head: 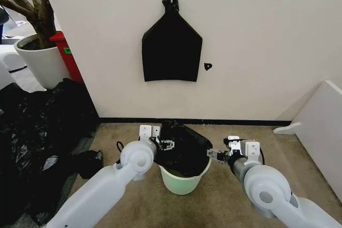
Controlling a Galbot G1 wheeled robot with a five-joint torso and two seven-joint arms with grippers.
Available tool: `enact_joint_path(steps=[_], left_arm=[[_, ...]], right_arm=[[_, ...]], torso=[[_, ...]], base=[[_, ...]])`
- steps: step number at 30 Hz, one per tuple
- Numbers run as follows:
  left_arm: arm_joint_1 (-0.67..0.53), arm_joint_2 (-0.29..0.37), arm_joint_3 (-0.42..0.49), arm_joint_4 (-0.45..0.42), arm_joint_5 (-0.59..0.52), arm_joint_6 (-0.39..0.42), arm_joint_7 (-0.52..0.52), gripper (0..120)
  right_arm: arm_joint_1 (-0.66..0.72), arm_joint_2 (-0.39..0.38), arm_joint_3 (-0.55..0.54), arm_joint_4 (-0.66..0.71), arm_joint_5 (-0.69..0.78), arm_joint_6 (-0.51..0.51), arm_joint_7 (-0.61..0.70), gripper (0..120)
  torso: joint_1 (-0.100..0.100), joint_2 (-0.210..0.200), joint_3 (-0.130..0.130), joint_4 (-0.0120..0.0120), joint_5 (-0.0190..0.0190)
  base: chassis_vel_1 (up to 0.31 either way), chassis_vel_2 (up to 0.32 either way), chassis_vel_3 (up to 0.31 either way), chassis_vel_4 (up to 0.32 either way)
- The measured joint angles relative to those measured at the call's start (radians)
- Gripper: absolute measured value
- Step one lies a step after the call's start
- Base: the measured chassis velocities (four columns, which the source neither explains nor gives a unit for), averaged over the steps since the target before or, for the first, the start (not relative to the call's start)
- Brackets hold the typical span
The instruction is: Place the garbage bag over the trash bin.
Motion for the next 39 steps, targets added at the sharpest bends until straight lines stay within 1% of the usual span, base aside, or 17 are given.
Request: enact_joint_path(steps=[9, 12, 15, 19, 23, 25, 34, 39], left_arm=[[0.025, 0.001, -0.017, 0.036, -0.014, 0.023, 0.010, 100], [0.029, 0.007, -0.022, 0.014, -0.019, 0.021, -0.002, 100], [0.027, 0.018, -0.026, -0.040, -0.034, 0.019, -0.030, 100], [0.011, 0.010, -0.021, -0.054, -0.052, 0.019, -0.057, 100], [-0.027, -0.045, -0.003, -0.006, -0.056, 0.021, -0.089, 100], [-0.035, -0.057, 0.003, 0.015, -0.056, 0.021, -0.096, 100], [-0.032, -0.071, 0.016, 0.083, -0.062, 0.021, -0.104, 100], [-0.030, -0.096, 0.018, 0.134, -0.057, 0.021, -0.085, 100]], right_arm=[[-0.014, -0.003, 0.006, 0.001, -0.010, 0.004, 0.000, 100], [-0.019, -0.005, 0.011, 0.004, -0.010, 0.004, 0.000, 100], [-0.030, -0.006, 0.019, 0.010, -0.013, 0.004, 0.000, 100], [-0.039, -0.004, 0.021, 0.012, -0.018, 0.004, -0.001, 100], [-0.056, 0.000, 0.030, 0.015, -0.027, 0.005, -0.001, 100], [-0.069, 0.000, 0.040, 0.017, -0.029, 0.005, -0.004, 100], [-0.100, 0.009, 0.067, 0.017, -0.031, 0.004, -0.007, 100], [-0.106, 0.012, 0.072, 0.017, -0.031, 0.004, -0.007, 100]], torso=[[0.000, 0.000, 0.000, 0.0001, -0.0001], [0.000, 0.000, 0.000, 0.0001, -0.0002], [0.000, 0.000, 0.000, 0.0001, 0.0000], [0.000, 0.000, 0.000, 0.0002, 0.0002], [0.000, 0.000, 0.000, -0.0002, 0.0000], [0.000, 0.000, 0.000, -0.0001, 0.0001], [0.000, 0.000, 0.000, 0.0000, 0.0000], [0.000, 0.000, 0.000, 0.0000, 0.0000]], base=[[0.000, 0.000, 0.000, 0.000], [0.000, 0.000, 0.000, 0.000], [0.000, 0.000, 0.000, 0.000], [0.000, 0.000, 0.000, 0.000], [0.000, 0.000, 0.000, 0.000], [0.000, 0.000, 0.000, 0.000], [0.000, 0.000, 0.000, 0.000], [0.000, 0.000, 0.000, 0.000]])
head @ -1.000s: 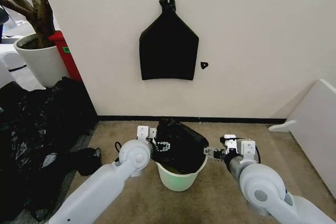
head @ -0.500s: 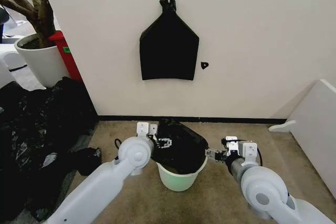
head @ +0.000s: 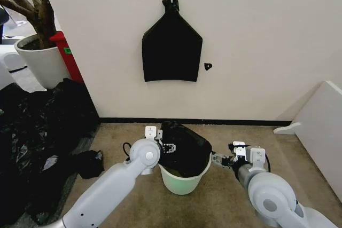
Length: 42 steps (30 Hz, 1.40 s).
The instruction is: Place the garbage bag over the trash bin.
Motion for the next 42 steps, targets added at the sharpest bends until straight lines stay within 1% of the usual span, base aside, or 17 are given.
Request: enact_joint_path(steps=[9, 11, 15, 16, 18, 19, 20, 21, 22, 23, 24, 27, 29, 30, 34, 37, 42], left_arm=[[0.004, -0.026, 0.000, 0.039, 0.009, -0.001, 0.010, 100], [0.006, -0.028, 0.002, 0.045, 0.009, -0.002, 0.008, 98], [0.008, -0.033, 0.005, 0.058, 0.002, -0.002, -0.011, 80], [0.008, -0.033, 0.005, 0.058, 0.002, -0.002, -0.011, 80], [0.008, -0.034, 0.007, 0.059, 0.000, -0.002, -0.015, 72], [0.007, -0.035, 0.008, 0.059, 0.000, -0.002, -0.016, 70], [0.007, -0.035, 0.010, 0.058, -0.001, -0.002, -0.018, 65], [0.006, -0.036, 0.010, 0.058, -0.001, -0.002, -0.019, 64], [0.005, -0.037, 0.013, 0.057, -0.004, -0.002, -0.024, 56], [0.005, -0.037, 0.013, 0.057, -0.004, -0.002, -0.024, 56], [0.005, -0.038, 0.015, 0.056, -0.006, -0.002, -0.029, 50], [0.006, -0.037, 0.018, 0.053, -0.011, -0.004, -0.039, 40], [0.010, -0.036, 0.021, 0.050, -0.017, -0.015, -0.054, 30], [0.010, -0.036, 0.021, 0.050, -0.017, -0.015, -0.054, 30], [0.018, -0.028, 0.024, 0.033, -0.030, -0.040, -0.068, 14], [0.023, -0.016, 0.023, 0.015, -0.031, -0.070, -0.059, 4], [0.034, 0.002, 0.020, -0.024, -0.029, -0.120, -0.051, 1]], right_arm=[[-0.007, 0.002, 0.007, -0.009, 0.000, -0.001, 0.000, 100], [-0.006, 0.005, 0.007, -0.014, 0.000, -0.001, 0.000, 100], [-0.005, 0.007, 0.010, -0.025, 0.000, -0.001, 0.002, 100], [-0.005, 0.007, 0.010, -0.025, 0.000, -0.001, 0.002, 100], [-0.005, 0.006, 0.012, -0.028, 0.000, -0.001, 0.003, 100], [-0.005, 0.006, 0.013, -0.028, 0.000, -0.001, 0.003, 100], [-0.005, 0.005, 0.014, -0.030, 0.000, -0.001, 0.003, 100], [-0.005, 0.005, 0.014, -0.032, 0.000, -0.001, 0.003, 100], [-0.003, 0.006, 0.014, -0.036, 0.000, -0.001, 0.004, 100], [-0.003, 0.006, 0.014, -0.036, 0.000, -0.001, 0.004, 100], [-0.002, 0.007, 0.013, -0.039, -0.001, -0.001, 0.005, 100], [-0.002, 0.010, 0.012, -0.044, -0.005, 0.000, 0.005, 100], [-0.004, 0.012, 0.014, -0.047, -0.007, 0.000, 0.006, 100], [-0.004, 0.012, 0.014, -0.047, -0.007, 0.000, 0.006, 100], [-0.016, 0.016, 0.037, -0.049, -0.017, 0.000, 0.001, 100], [-0.031, 0.018, 0.074, -0.040, -0.020, 0.000, -0.011, 100], [-0.059, 0.014, 0.128, 0.003, -0.049, 0.000, -0.048, 100]], torso=[[0.000, 0.000, 0.000, 0.0000, 0.0001], [0.000, 0.000, 0.000, 0.0001, 0.0003], [0.000, 0.000, 0.000, 0.0002, 0.0001], [0.000, 0.000, 0.000, 0.0002, 0.0001], [0.000, 0.000, 0.000, 0.0001, 0.0001], [0.000, 0.000, 0.000, 0.0001, 0.0001], [0.000, 0.000, 0.000, 0.0002, -0.0001], [0.000, 0.000, 0.000, 0.0002, -0.0001], [0.000, 0.000, 0.000, 0.0002, 0.0000], [0.000, 0.000, 0.000, 0.0002, 0.0000], [0.000, 0.000, 0.000, 0.0002, 0.0000], [0.000, 0.000, 0.000, 0.0001, 0.0000], [0.000, 0.000, 0.000, 0.0000, 0.0000], [0.000, 0.000, 0.000, 0.0000, 0.0000], [0.000, 0.000, 0.000, -0.0001, -0.0002], [0.000, 0.000, 0.000, -0.0002, -0.0002], [0.000, 0.000, 0.000, -0.0001, -0.0003]], base=[[0.000, 0.000, 0.000, 0.000], [0.000, 0.000, 0.000, 0.000], [0.000, 0.000, 0.000, 0.000], [0.000, 0.000, 0.000, 0.000], [0.000, 0.000, 0.000, 0.000], [0.000, 0.000, 0.000, 0.000], [0.000, 0.000, 0.000, 0.000], [0.000, 0.000, 0.000, 0.000], [0.000, 0.000, 0.000, 0.000], [0.000, 0.000, 0.000, 0.000], [0.000, 0.000, 0.000, 0.000], [0.000, 0.000, 0.000, 0.000], [0.000, 0.000, 0.000, 0.000], [0.000, 0.000, 0.000, 0.000], [0.000, 0.000, 0.000, 0.000], [0.000, 0.000, 0.000, 0.000], [0.000, 0.000, 0.000, 0.000]])
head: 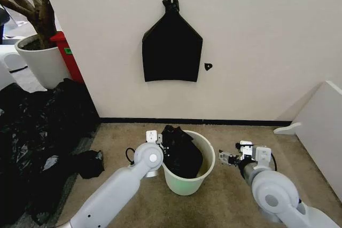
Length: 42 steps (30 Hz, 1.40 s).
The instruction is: Place the garbage bag over the trash bin.
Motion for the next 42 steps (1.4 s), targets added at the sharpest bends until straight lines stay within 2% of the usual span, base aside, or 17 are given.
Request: enact_joint_path(steps=[5, 7, 9, 15, 19, 21, 26, 29, 33, 34, 37, 39, 42], left_arm=[[0.005, 0.027, -0.003, -0.070, 0.023, -0.089, 0.028, 1], [0.002, 0.041, -0.007, -0.105, 0.034, -0.118, 0.049, 1], [-0.016, 0.064, -0.015, -0.157, 0.053, -0.148, 0.082, 1], [-0.069, 0.102, 0.002, -0.226, 0.076, -0.163, 0.117, 1], [-0.104, 0.111, 0.027, -0.249, 0.076, -0.163, 0.123, 1], [-0.128, 0.120, 0.045, -0.271, 0.073, -0.157, 0.124, 1], [-0.154, 0.123, 0.059, -0.285, 0.065, -0.151, 0.124, 1], [-0.168, 0.116, 0.068, -0.288, 0.060, -0.151, 0.124, 1], [-0.180, 0.106, 0.084, -0.290, 0.058, -0.150, 0.125, 1], [-0.180, 0.105, 0.089, -0.291, 0.058, -0.150, 0.128, 1], [-0.179, 0.107, 0.093, -0.292, 0.059, -0.148, 0.131, 1], [-0.179, 0.107, 0.093, -0.292, 0.060, -0.148, 0.132, 1], [-0.179, 0.110, 0.093, -0.292, 0.066, -0.148, 0.139, 1]], right_arm=[[-0.030, -0.004, 0.060, 0.068, -0.073, 0.014, -0.109, 100], [-0.034, -0.009, 0.083, 0.093, -0.103, 0.026, -0.178, 100], [-0.030, -0.017, 0.092, 0.117, -0.179, 0.049, -0.299, 100], [0.024, -0.018, 0.034, 0.135, -0.340, 0.068, -0.429, 100], [0.050, -0.017, 0.010, 0.135, -0.394, 0.070, -0.470, 100], [0.072, -0.018, -0.021, 0.106, -0.499, 0.088, -0.551, 100], [0.089, -0.010, -0.061, 0.059, -0.621, 0.113, -0.611, 100], [0.097, 0.002, -0.076, 0.035, -0.672, 0.117, -0.616, 96], [0.105, 0.018, -0.090, -0.005, -0.770, 0.134, -0.611, 82], [0.106, 0.022, -0.089, -0.015, -0.799, 0.137, -0.608, 75], [0.100, 0.018, -0.080, -0.020, -0.821, 0.138, -0.598, 64], [0.099, 0.016, -0.078, -0.020, -0.823, 0.138, -0.597, 62], [0.089, 0.004, -0.061, -0.021, -0.834, 0.137, -0.593, 47]], torso=[[0.000, 0.000, 0.000, 0.0000, 0.0006], [0.000, 0.000, 0.000, 0.0000, -0.0004], [0.000, 0.000, 0.000, 0.0001, 0.0003], [0.000, 0.000, 0.000, 0.0006, 0.0004], [0.000, 0.000, 0.000, 0.0001, 0.0001], [0.000, 0.000, 0.000, 0.0000, 0.0003], [0.000, 0.000, 0.000, 0.0003, 0.0003], [0.000, 0.000, 0.000, 0.0001, 0.0003], [0.000, 0.000, 0.000, 0.0001, 0.0003], [0.000, 0.000, 0.000, 0.0001, 0.0004], [0.000, 0.000, 0.000, 0.0001, 0.0003], [0.000, 0.000, 0.000, 0.0001, 0.0003], [0.000, 0.000, 0.000, 0.0001, 0.0003]], base=[[0.000, 0.000, 0.000, 0.000], [0.000, 0.000, 0.000, 0.000], [0.000, 0.000, 0.000, 0.000], [0.000, 0.000, 0.000, 0.000], [0.000, 0.000, 0.000, 0.000], [0.000, 0.000, 0.000, 0.000], [0.000, 0.000, 0.000, 0.000], [0.000, 0.000, 0.000, 0.000], [0.000, 0.000, 0.000, 0.000], [0.000, 0.000, 0.000, 0.000], [0.000, 0.000, 0.000, 0.000], [0.000, 0.000, 0.000, 0.000], [0.000, 0.000, 0.000, 0.000]])
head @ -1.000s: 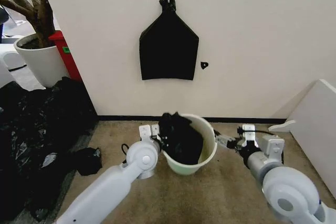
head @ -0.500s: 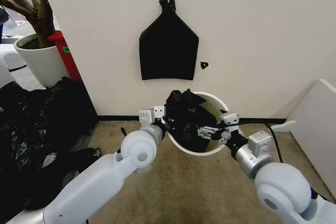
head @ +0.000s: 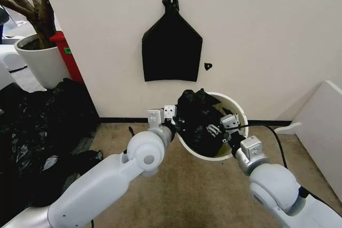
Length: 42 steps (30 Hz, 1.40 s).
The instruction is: Place the garbage bag over the trash bin.
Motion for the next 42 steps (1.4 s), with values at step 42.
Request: enact_joint_path(steps=[42], left_arm=[[0.156, 0.161, -0.026, -0.011, 0.564, -0.116, 0.550, 0]], right_arm=[[0.079, -0.321, 0.203, -0.132, 0.331, -0.009, -0.189, 0]], torso=[[0.000, 0.000, 0.000, -0.0001, 0.0003]], base=[[0.000, 0.000, 0.000, 0.000]])
